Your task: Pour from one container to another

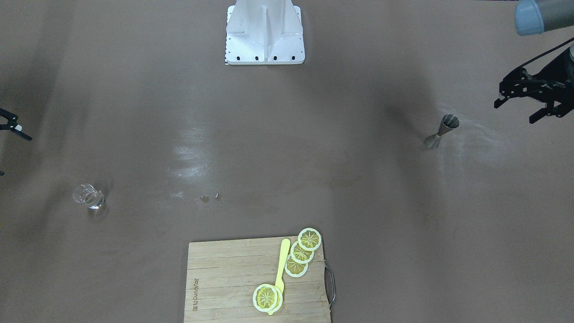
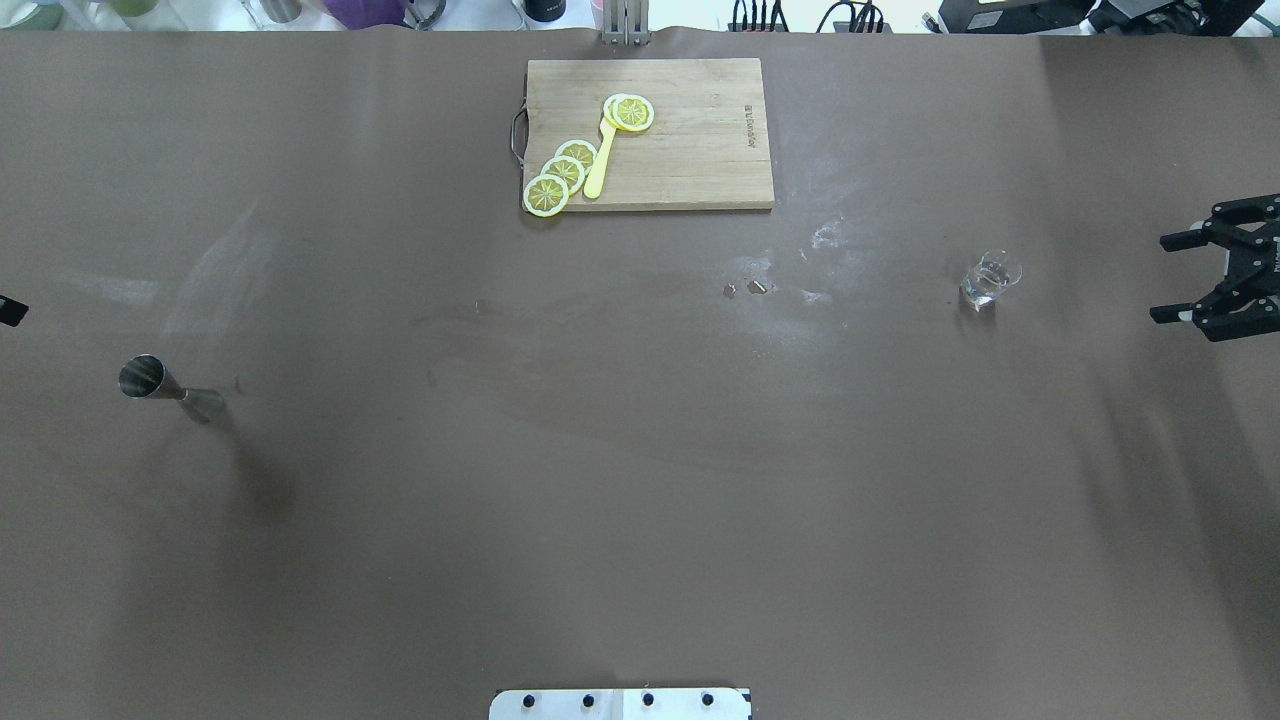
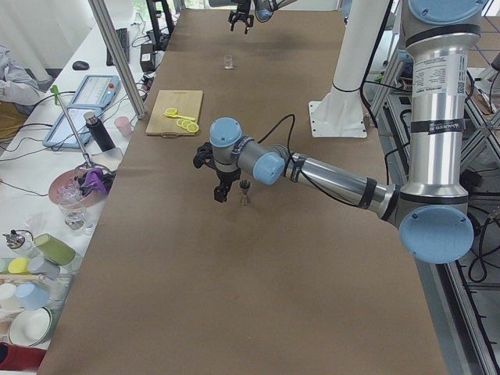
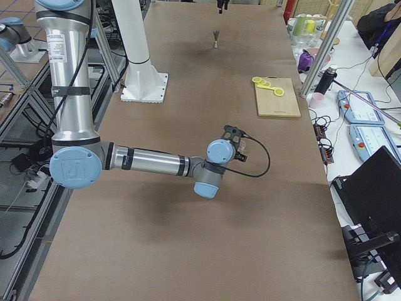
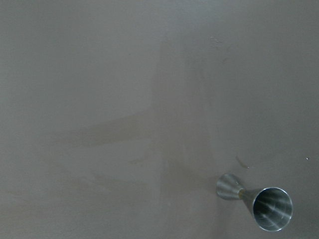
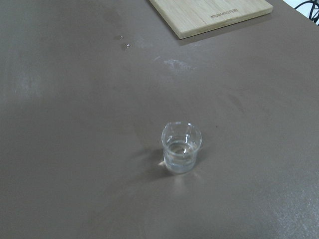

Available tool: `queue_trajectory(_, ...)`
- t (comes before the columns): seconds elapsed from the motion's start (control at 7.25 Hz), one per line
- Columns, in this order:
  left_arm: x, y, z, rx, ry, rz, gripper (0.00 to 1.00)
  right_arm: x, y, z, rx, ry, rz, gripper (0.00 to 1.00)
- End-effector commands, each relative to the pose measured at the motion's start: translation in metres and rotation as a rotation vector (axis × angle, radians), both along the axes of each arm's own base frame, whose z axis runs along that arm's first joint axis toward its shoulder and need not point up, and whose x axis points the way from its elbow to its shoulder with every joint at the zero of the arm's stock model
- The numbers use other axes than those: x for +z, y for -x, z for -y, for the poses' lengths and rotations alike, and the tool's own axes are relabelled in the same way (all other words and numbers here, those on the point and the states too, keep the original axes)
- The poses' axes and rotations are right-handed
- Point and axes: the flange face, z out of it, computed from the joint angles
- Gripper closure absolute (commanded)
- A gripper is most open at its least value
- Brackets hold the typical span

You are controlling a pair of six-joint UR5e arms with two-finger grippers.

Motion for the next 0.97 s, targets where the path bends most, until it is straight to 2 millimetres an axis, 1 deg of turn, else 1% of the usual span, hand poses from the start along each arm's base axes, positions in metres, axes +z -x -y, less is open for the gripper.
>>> queue_trajectory(0.0,-0.054,-0.032,-0.024,-0.023,-0.186,0.198,0.01,0.029,0.006,0.008,-0.037,-0.153,-0.056,0.00)
queue_trajectory(0.14,-0.070,-0.054,-0.047,0.005,-0.276,0.240,0.01,0.025,0.018,0.036,-0.050,-0.195,-0.064,0.00)
queue_trajectory(0.28,-0.080,-0.052,-0.083,0.027,-0.333,0.235,0.01,0.015,0.033,0.058,-0.060,-0.209,-0.060,0.00)
queue_trajectory(0.41,-0.079,-0.057,-0.105,0.059,-0.393,0.182,0.01,0.013,0.053,0.065,-0.074,-0.212,-0.065,0.00)
queue_trajectory(0.55,-0.072,-0.072,-0.119,0.104,-0.439,0.139,0.01,0.011,0.069,0.068,-0.062,-0.219,-0.080,0.00)
queue_trajectory(0.69,-0.062,-0.108,-0.132,0.181,-0.496,0.082,0.01,0.005,0.081,0.074,-0.079,-0.219,-0.075,0.00)
queue_trajectory(0.83,-0.063,-0.109,-0.138,0.154,-0.594,0.000,0.01,0.000,0.096,0.076,-0.100,-0.222,-0.069,0.00)
